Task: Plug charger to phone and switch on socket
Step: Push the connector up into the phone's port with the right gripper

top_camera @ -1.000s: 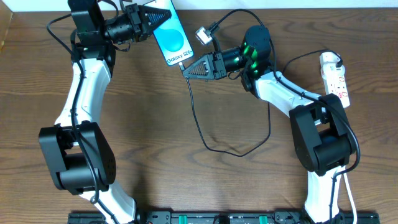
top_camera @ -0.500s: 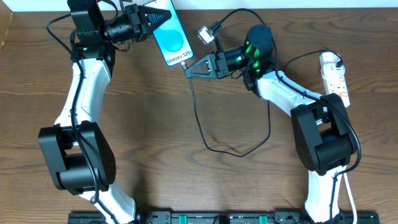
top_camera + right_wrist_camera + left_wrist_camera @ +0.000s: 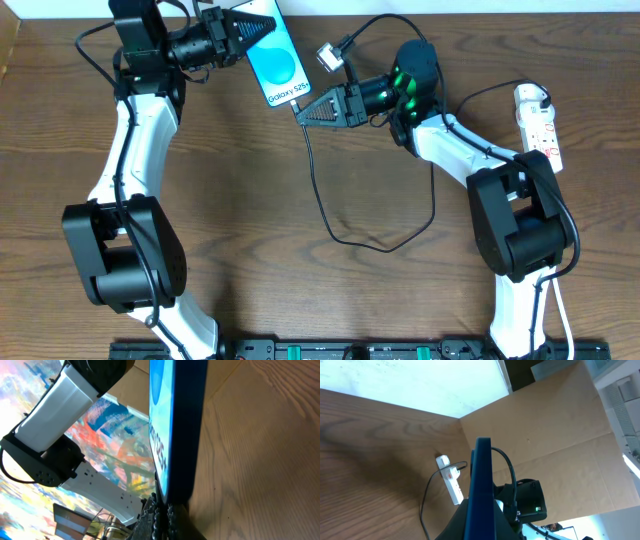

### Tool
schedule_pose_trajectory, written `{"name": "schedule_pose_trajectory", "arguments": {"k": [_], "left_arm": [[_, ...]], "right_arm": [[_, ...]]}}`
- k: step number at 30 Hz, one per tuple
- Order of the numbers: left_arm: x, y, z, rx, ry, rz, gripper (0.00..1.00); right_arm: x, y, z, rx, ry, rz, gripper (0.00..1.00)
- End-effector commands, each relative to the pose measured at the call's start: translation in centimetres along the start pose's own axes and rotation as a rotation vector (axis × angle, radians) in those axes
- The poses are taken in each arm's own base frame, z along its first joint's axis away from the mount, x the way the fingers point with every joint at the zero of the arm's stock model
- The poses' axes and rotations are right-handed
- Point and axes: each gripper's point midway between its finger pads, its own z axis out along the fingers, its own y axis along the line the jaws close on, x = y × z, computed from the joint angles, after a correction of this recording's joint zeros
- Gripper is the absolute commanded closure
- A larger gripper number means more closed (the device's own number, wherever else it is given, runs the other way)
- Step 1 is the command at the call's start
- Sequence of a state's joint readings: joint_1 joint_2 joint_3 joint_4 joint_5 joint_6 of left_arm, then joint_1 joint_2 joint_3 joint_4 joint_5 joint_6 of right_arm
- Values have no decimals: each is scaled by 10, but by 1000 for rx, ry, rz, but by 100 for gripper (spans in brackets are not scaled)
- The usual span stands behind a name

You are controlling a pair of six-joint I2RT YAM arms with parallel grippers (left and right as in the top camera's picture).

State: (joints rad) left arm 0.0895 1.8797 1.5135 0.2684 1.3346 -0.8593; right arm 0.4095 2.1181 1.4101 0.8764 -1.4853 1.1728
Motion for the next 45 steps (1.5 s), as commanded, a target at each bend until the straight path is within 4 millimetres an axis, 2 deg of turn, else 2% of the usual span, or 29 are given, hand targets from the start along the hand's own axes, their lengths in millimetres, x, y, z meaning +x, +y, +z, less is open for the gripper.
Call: {"name": "schedule_pose_trajectory", "arguments": {"k": [1,17,29,45], "left_arm": [[6,-15,3,35,38,39,93],[7,-15,4,36,39,40,93],[7,-15,6,35,39,41,93],[15,-21,7,67,82,48,93]], "right_arm": [[-1,-3,4,5,-15,-6,99],[-5,-5,2,17,-40,-12,99],[-23,-12,3,58,-147,33,99],[-23,-12,5,58,-148,31,99]]}}
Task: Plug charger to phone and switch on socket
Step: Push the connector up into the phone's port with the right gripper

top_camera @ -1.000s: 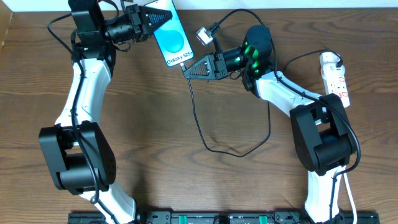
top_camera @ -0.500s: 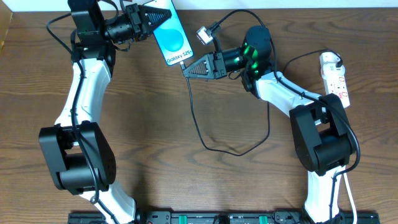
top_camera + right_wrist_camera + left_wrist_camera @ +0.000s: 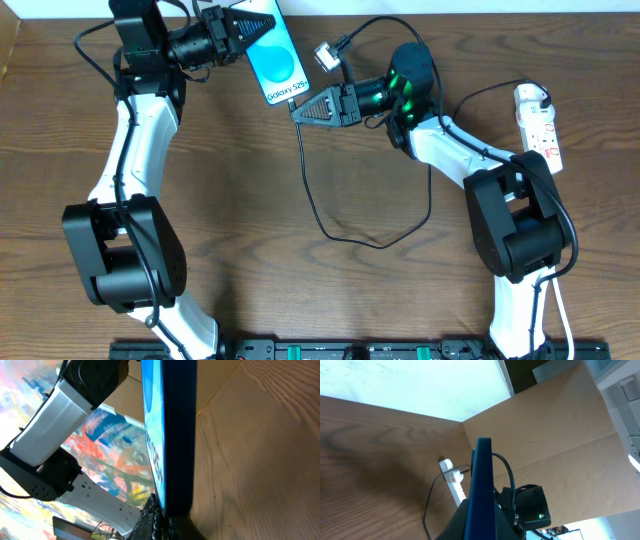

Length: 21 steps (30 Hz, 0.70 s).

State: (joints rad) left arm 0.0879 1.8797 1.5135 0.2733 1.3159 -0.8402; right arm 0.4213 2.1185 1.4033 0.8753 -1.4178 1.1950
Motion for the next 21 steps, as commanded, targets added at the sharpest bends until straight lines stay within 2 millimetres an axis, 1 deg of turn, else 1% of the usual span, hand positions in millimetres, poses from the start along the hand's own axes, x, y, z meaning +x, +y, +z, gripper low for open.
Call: {"name": "schedule_pose_trajectory", "arguments": {"k": [1,8,16,17,18,19,20,21], "left_arm": [[18,-23,6,81,100,25,93],[28,-31,4,130,158,58,93],[28,-31,4,130,158,58,93],[28,-31,4,128,156,59,93],[27,-30,4,125,152,59,93],[26,-29,5,119,145,58,93],[25,-28,5,113,138,58,93],[24,-27,5,108,131,58,93]], "right_arm": [[-17,-7,1,37,-97,1,99],[-18,-8,-2,41,-104,-11,99],[-22,-9,-4,50,-124,-11,99],[-22,-9,-4,49,-122,-11,96],[-21,-9,-4,48,-120,-11,89],[-21,-9,-5,47,-117,-12,75],[-20,-9,-5,46,-114,-16,56],[-20,-8,-5,45,-109,-27,33]]}}
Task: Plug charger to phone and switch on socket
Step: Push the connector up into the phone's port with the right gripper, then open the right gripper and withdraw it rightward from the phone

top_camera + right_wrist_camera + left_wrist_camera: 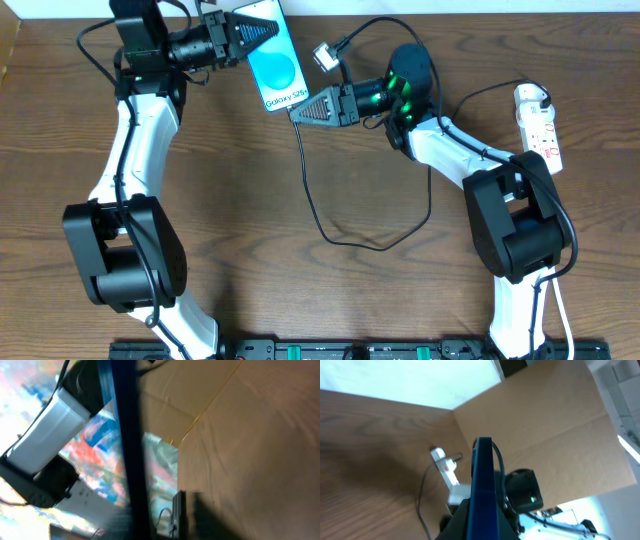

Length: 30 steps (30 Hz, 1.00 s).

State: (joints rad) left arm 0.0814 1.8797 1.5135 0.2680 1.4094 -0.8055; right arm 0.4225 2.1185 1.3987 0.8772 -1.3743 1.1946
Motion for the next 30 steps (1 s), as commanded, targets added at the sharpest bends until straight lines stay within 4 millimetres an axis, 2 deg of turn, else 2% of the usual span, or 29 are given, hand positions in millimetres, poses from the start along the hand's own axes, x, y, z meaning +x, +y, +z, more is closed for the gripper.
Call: {"name": "schedule_pose_trajectory", "arguments": {"k": [1,2,8,15,18,20,23,26,30], "left_arm": [[7,-16,5,41,45,29,93],[6,-15,4,36,38,29,93],[-2,-10,-8,15,5,27,93],[-6,3,-30,-15,-23,-60,93],[-4,6,-31,-21,-22,-91,93],[-4,6,-31,-21,-23,-91,93],[-4,6,-30,-22,-23,-92,93],[-2,8,-30,-25,-20,-116,93],[3,13,-30,-29,-15,-122,93]], "right_arm": [[-14,-5,-6,28,-66,-39,8],[-13,-5,-7,27,-63,-44,1],[-14,-6,-23,29,-51,-64,1],[-31,-20,-69,90,-133,-58,1],[-34,-42,-87,148,-188,73,1],[-29,-67,-98,218,-230,190,3],[-13,-105,-114,354,-278,354,11],[7,-137,-130,518,-306,447,14],[21,-159,-154,722,-345,493,13]]}}
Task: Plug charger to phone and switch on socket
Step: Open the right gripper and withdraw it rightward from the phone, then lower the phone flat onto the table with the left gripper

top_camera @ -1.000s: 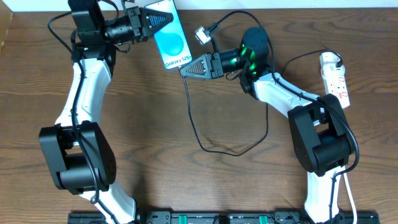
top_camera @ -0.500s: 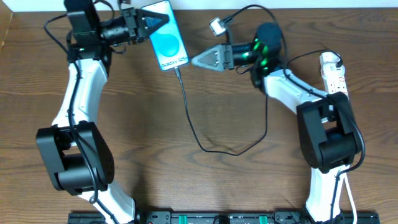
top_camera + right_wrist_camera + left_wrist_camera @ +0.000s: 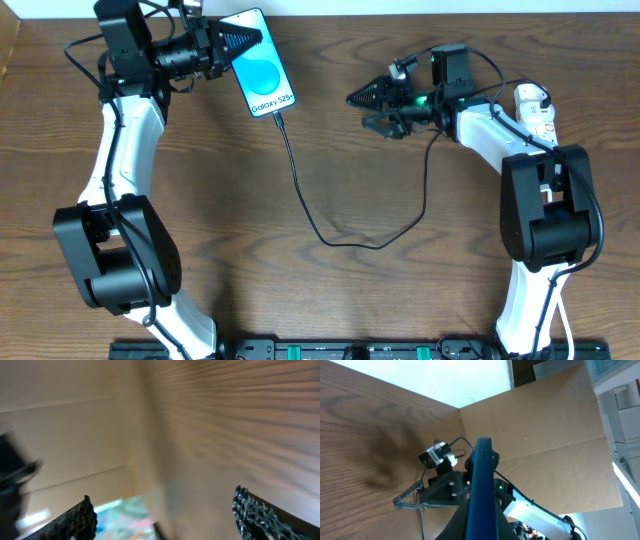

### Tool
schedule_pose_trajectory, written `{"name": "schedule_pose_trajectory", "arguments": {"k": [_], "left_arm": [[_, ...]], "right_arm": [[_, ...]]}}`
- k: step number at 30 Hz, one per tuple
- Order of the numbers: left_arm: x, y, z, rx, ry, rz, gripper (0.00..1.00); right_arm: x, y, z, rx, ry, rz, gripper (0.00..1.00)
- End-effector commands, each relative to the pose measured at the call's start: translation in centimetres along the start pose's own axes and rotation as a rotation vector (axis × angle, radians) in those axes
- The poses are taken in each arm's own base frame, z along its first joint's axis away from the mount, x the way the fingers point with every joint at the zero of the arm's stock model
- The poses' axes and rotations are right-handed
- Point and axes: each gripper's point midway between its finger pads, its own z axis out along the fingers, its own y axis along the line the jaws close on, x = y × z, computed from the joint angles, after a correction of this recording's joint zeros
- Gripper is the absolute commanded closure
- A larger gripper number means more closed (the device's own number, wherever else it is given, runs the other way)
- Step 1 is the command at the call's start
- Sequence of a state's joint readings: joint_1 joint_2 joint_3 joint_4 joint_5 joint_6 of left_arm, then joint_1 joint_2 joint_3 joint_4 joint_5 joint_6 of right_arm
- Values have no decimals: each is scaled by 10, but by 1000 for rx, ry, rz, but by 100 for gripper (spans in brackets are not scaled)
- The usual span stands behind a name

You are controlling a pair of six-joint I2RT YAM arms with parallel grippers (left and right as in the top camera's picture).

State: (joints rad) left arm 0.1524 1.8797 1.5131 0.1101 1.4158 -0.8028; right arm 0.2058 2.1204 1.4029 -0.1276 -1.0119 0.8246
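My left gripper (image 3: 245, 40) is shut on the top end of the phone (image 3: 263, 75), holding it up near the table's far edge, blue screen facing the overhead camera. The black charger cable (image 3: 300, 190) is plugged into the phone's lower end and loops across the table toward the white socket strip (image 3: 530, 98) at far right. My right gripper (image 3: 358, 108) stands open, apart from the phone, with nothing between its fingers. The left wrist view has the phone (image 3: 482, 480) edge-on. The right wrist view is blurred, with my right gripper (image 3: 167, 515) wide open.
The wooden table (image 3: 300, 300) carries the cable's loop (image 3: 345, 242) in its middle. My right arm's white link (image 3: 490, 130) lies over part of the socket strip. A cardboard wall (image 3: 545, 425) stands beyond the table's far side.
My right gripper was at the phone's lower end on the plug; now it is open and drawn back to the right. The plug stays in the phone. The phone sits slightly further left.
At the oldest moment my left gripper held the phone while my right gripper held the plug at its lower end. The two stayed pressed together through the following moments. Now the cable hangs from the phone and my right gripper has let go.
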Motion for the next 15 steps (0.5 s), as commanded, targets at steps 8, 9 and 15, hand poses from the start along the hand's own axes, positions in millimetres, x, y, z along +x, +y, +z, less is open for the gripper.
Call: {"name": "schedule_pose_trajectory", "arguments": {"k": [8,9,15], "left_arm": [[26,26,19,-50,22,-13,93],[31,36,24,-81,18,-33,93],[80,95,55,-330,63,-116,93]], "right_arm": [[-42,-33,-67,502,-386,-99,6],[-43,-32,-76,540,-419,-100,4],[-45,-21,-107,636,-514,-130,1]]}}
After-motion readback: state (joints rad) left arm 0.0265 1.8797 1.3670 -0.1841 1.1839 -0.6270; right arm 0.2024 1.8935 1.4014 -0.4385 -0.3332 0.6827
